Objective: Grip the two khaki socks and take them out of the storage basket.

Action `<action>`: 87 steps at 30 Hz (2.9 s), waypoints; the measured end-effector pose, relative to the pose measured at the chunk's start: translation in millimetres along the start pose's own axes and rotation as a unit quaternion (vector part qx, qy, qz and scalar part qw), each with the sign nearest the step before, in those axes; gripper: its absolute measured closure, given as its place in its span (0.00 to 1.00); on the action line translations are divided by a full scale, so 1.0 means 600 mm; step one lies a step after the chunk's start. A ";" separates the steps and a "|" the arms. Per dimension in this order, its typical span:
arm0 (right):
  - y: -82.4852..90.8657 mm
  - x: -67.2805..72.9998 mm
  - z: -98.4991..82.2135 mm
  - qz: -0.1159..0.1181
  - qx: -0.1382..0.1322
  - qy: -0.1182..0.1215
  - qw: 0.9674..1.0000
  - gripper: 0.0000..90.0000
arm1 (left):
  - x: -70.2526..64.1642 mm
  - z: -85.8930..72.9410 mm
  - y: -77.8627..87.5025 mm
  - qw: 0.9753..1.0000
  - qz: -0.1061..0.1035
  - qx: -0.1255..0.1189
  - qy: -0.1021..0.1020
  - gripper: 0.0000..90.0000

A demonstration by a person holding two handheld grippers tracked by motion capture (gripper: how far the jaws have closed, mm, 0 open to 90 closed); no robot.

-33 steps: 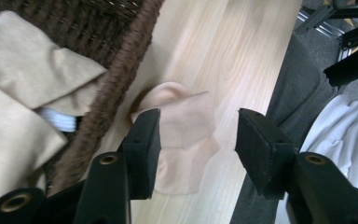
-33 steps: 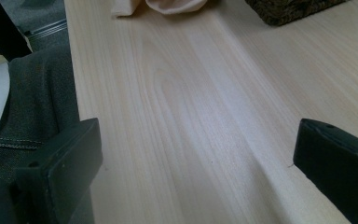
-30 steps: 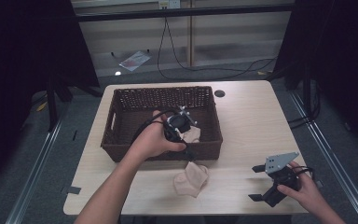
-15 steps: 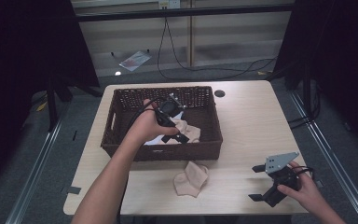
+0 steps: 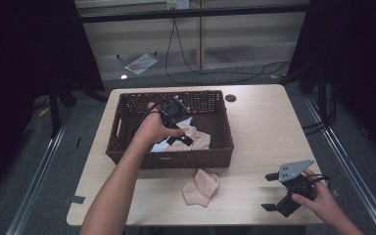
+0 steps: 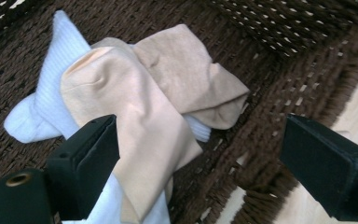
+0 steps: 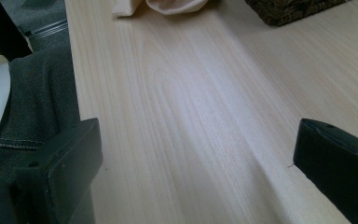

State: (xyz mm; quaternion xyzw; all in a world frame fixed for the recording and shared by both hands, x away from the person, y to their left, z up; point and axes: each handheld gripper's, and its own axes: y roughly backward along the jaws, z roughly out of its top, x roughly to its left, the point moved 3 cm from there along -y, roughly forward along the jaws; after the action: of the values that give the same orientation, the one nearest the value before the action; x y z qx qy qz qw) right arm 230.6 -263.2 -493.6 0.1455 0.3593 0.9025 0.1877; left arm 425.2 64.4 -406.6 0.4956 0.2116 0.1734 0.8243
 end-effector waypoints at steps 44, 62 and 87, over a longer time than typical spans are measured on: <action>-0.002 0.001 0.001 0.003 -0.002 0.000 1.000 0.01 | 0.084 -0.037 -0.088 0.999 0.030 0.020 0.002 0.26; -0.002 0.001 0.001 0.005 -0.002 -0.001 1.000 0.01 | 0.087 -0.039 -0.105 1.000 0.015 0.006 0.013 0.29; -0.001 -0.001 0.002 0.003 -0.006 -0.003 1.000 0.01 | 0.073 -0.035 -0.090 0.998 -0.037 0.024 0.044 0.93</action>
State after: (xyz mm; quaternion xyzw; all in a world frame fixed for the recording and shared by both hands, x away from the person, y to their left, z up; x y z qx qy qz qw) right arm 231.5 -262.3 -493.3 0.1481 0.3525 0.9050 0.1867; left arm 455.3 77.7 -471.0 0.4988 0.2705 0.1593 0.8079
